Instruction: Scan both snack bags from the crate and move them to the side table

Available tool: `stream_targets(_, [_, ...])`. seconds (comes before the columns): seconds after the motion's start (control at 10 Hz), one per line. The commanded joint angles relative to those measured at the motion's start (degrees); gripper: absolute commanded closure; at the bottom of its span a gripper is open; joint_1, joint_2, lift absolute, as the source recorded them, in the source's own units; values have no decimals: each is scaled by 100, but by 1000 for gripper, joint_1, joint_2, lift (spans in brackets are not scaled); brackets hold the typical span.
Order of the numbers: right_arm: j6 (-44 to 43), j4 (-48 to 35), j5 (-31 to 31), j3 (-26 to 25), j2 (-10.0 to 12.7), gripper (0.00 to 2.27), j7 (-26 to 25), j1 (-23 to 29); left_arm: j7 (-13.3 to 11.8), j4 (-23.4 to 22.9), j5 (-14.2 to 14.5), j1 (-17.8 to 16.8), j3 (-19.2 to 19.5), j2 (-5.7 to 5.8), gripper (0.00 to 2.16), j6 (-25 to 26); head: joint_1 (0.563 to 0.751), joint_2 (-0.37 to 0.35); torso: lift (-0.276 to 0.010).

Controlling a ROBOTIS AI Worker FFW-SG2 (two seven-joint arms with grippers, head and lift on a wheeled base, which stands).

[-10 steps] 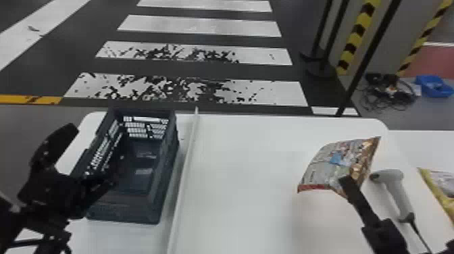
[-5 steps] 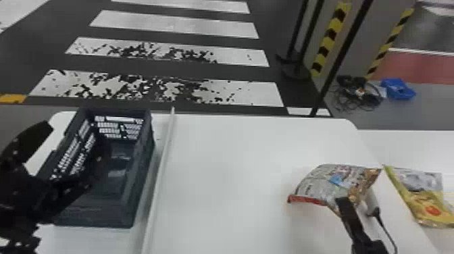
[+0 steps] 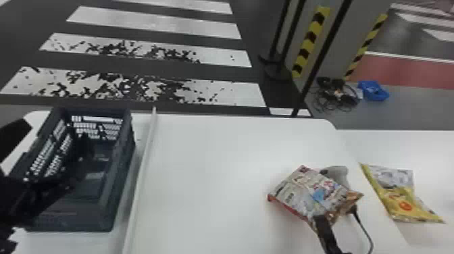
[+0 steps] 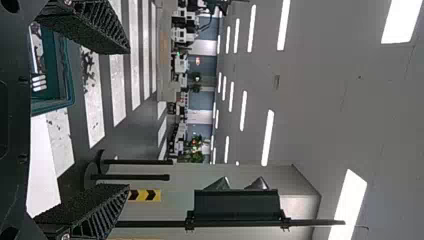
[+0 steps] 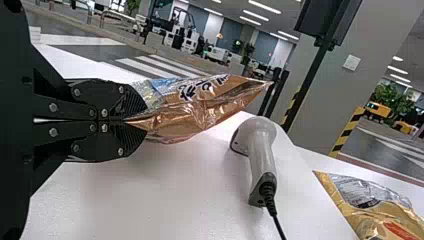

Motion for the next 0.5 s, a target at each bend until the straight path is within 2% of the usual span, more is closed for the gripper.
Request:
stream_targets(0.0, [-33, -109, 191, 273, 5, 2246, -119, 73, 0, 67, 0, 0, -1, -1, 33, -80, 695, -191, -95])
stream_targets(0.1, [-86, -223, 306, 484, 5, 2246, -260, 143, -9, 111, 44, 0, -1, -1, 33, -168, 695, -166, -95])
stream_targets(0.2, [-86, -276, 385, 555, 5, 2054, -304, 169, -18, 119, 44, -9, -1, -10, 33, -186, 695, -150, -95])
stream_targets(0.3, [-86, -390, 508, 642, 5, 1224, -313, 257, -18, 128, 44, -27, -10, -19, 33, -186, 695, -124, -95])
stream_targets(0.4, [-86, -434, 508, 678, 5, -1, -322, 310, -18, 137, 62, -62, -19, -28, 33, -186, 695, -107, -95])
